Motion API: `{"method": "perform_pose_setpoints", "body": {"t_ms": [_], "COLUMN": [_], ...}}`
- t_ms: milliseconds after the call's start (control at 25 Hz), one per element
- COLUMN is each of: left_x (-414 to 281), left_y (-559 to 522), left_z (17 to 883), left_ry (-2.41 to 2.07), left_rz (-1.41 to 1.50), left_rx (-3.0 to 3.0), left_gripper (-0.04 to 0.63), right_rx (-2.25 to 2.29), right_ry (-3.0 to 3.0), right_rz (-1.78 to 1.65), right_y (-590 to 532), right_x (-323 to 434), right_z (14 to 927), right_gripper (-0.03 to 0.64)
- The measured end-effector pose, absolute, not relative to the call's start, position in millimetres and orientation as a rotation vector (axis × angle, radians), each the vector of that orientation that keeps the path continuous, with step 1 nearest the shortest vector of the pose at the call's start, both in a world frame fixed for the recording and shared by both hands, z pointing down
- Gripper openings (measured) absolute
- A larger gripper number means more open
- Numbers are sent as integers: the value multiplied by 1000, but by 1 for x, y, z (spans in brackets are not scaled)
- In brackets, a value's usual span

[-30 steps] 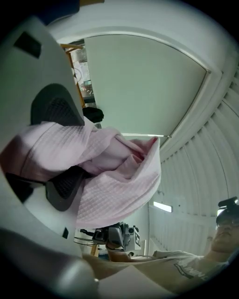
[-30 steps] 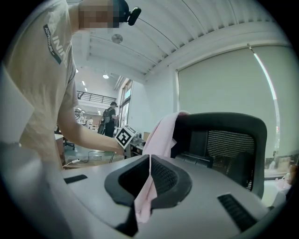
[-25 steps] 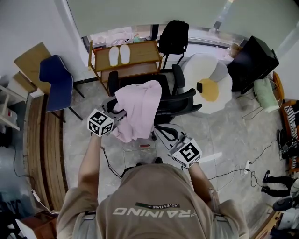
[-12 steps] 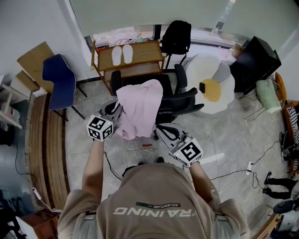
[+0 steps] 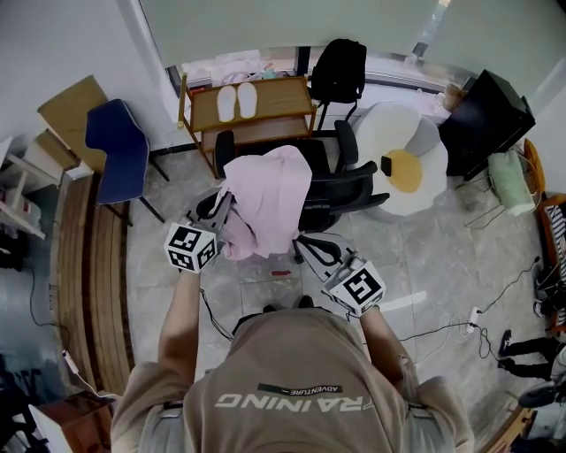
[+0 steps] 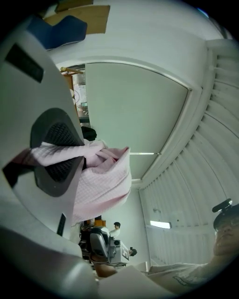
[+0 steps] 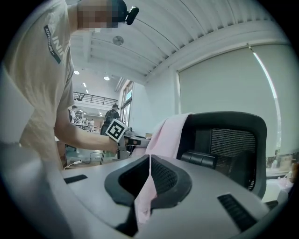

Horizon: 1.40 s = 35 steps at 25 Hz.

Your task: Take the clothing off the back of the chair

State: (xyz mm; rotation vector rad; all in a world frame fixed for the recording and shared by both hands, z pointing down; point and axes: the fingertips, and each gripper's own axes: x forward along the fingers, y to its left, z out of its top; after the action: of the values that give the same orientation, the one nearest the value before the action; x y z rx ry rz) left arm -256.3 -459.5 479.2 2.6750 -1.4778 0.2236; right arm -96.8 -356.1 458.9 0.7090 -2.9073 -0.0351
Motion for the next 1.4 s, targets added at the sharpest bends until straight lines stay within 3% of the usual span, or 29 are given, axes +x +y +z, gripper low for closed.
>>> {"method": "perform_pose_setpoints", "body": {"t_ms": [400, 1400], "left_x": [-275, -296], "left_y": [-430, -341], "left_z": [447, 407], "left_ry": [-1467, -1581], "left_rz": [-106, -275], "left_rx": [2643, 2700], "left_gripper": [31, 31], "right_rx": [701, 629], "right_ry": [-2911, -2924], "right_rz": [-20, 7], "right_y": [-334, -270], "right_x": [-106, -115], "right_z": [465, 477], "right_gripper": [34, 34]}}
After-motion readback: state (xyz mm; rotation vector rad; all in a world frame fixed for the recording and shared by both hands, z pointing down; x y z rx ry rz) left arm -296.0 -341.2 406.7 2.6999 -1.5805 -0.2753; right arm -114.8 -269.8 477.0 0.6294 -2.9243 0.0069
